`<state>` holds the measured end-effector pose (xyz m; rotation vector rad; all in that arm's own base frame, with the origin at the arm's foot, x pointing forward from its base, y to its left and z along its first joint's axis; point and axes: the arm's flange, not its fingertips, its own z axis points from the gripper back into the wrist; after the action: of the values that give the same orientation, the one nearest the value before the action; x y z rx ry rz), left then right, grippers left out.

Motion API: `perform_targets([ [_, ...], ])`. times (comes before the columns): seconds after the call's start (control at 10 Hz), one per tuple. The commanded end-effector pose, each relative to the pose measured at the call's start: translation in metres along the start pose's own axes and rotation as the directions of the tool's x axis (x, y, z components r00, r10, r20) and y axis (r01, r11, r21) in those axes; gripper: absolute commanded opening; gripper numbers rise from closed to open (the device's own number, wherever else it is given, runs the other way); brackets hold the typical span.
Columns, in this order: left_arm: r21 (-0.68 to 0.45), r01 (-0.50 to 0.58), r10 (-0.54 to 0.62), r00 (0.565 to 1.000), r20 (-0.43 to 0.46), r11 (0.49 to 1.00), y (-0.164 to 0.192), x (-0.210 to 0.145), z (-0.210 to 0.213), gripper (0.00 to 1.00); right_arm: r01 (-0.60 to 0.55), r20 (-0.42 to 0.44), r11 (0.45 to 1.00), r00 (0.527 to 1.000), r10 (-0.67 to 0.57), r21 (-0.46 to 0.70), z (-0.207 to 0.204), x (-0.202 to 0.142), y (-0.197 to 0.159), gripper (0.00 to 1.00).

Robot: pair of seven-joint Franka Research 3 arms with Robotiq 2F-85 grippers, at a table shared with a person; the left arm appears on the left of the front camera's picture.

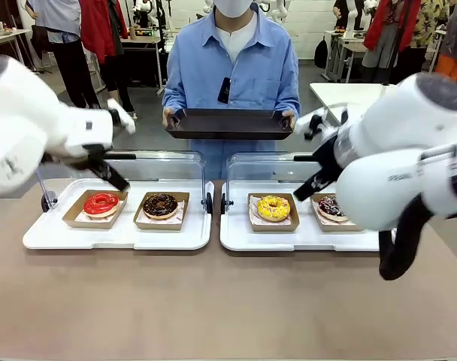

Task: Provide the desired donut to the person.
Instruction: Pick up and lift the Paper togo box containing the Donut pointed at by the person.

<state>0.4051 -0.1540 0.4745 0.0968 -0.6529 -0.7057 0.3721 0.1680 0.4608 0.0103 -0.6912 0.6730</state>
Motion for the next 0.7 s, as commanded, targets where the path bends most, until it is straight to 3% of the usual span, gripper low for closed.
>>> perform_targets([
  [0.0, 0.046, -0.012, 0.012, 1.000, 0.010, 0.999, 0.013, 0.033, 0.049, 1.00, 0.014, 0.026, 0.999, 1.000, -0.012, -0.045, 0.076, 0.024, -0.003, 1.00],
  [0.3, 0.091, -0.006, 0.004, 1.000, 0.028, 0.996, 0.024, 0.060, 0.092, 1.00, 0.011, 0.054, 1.000, 0.999, -0.009, -0.021, 0.149, 0.051, -0.017, 1.00],
  [0.5, 0.091, -0.019, 0.014, 0.998, 0.056, 0.996, 0.024, 0.059, 0.099, 1.00, -0.001, 0.027, 0.999, 1.000, 0.002, -0.042, 0.161, 0.058, -0.016, 1.00],
  [0.6, 0.062, -0.005, 0.001, 0.999, 0.055, 0.998, 0.029, 0.065, 0.103, 1.00, 0.007, 0.073, 0.999, 0.997, -0.004, -0.042, 0.168, 0.053, -0.016, 1.00],
])
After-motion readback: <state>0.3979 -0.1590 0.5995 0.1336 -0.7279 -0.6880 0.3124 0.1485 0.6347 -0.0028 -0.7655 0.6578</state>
